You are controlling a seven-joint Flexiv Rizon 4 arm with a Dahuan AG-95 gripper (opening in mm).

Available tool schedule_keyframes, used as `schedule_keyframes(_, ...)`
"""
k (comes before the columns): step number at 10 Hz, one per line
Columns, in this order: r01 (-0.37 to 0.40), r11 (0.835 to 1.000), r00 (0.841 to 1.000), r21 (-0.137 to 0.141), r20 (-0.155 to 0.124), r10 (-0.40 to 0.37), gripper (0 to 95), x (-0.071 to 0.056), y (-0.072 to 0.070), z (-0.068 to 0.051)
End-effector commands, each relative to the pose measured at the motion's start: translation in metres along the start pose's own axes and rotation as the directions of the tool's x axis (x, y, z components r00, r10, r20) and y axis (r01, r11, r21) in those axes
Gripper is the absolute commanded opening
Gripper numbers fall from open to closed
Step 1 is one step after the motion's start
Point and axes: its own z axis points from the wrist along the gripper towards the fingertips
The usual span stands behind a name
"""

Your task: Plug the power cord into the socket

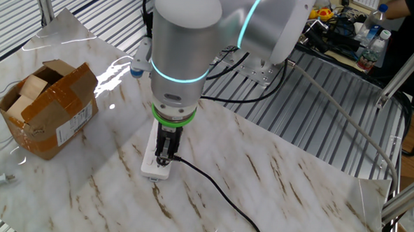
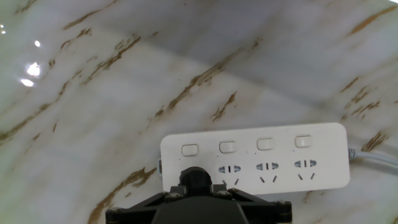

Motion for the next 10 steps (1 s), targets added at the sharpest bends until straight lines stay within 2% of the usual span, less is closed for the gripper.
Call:
schedule_keyframes(1,0.0,1.0,1.0,-0.004,-0.007,0.0,0.0,0.0,-0.0012,0.0006)
schedule_keyframes(3,0.007,1.0,1.0,-0.008,0.003,-0.007,0.0,0.0005,0.0,0.0029)
schedule_keyframes(6,0.015,1.0,1.0,-0.008,0.0,-0.015,0.0,0.001,0.0003,0.0036)
schedule_keyframes(7,0.026,0.999,1.0,-0.018,0.009,-0.026,0.0,0.0021,0.0014,0.0057)
schedule_keyframes(9,0.04,0.999,0.999,-0.011,0.024,-0.039,0.0,0.0044,0.0038,0.0098)
schedule_keyframes(10,0.031,0.999,0.999,-0.023,0.007,-0.031,0.0,0.0045,0.0038,0.0097)
